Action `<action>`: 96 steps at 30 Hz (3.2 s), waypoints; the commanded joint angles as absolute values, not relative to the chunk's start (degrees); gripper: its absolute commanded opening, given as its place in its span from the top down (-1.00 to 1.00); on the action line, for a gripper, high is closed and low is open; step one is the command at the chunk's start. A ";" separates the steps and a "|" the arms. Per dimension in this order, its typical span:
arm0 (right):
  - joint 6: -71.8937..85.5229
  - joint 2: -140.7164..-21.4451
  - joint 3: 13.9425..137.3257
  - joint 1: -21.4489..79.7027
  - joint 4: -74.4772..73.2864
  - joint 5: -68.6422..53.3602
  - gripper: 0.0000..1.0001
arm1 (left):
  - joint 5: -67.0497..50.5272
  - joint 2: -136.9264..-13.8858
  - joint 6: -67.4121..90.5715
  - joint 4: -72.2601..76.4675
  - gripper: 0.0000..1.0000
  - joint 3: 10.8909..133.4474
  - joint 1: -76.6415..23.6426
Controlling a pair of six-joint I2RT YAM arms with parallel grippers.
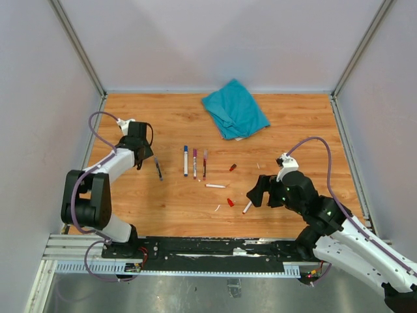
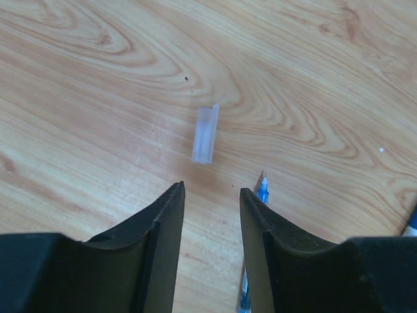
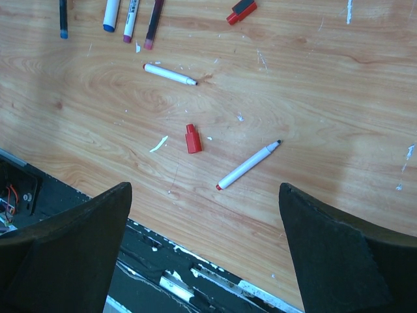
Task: Insert the pens into the pen caps
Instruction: Pick up the pen cap from the center of the board, then place the pen cap at the center of the board.
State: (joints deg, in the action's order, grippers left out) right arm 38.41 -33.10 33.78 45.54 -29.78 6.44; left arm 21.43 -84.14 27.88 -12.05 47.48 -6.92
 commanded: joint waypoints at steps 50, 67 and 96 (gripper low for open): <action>37.45 -29.10 35.16 44.80 -34.92 4.22 -0.91 | 16.49 -85.10 20.56 -14.71 0.57 54.10 -11.16; 37.70 -33.05 34.81 44.78 -30.57 1.85 -0.92 | 21.18 -73.87 41.59 -19.33 0.64 40.41 -56.02; 38.06 -32.45 34.20 44.78 -30.72 1.93 -0.93 | 28.72 -78.62 47.04 -19.03 0.18 41.42 -64.93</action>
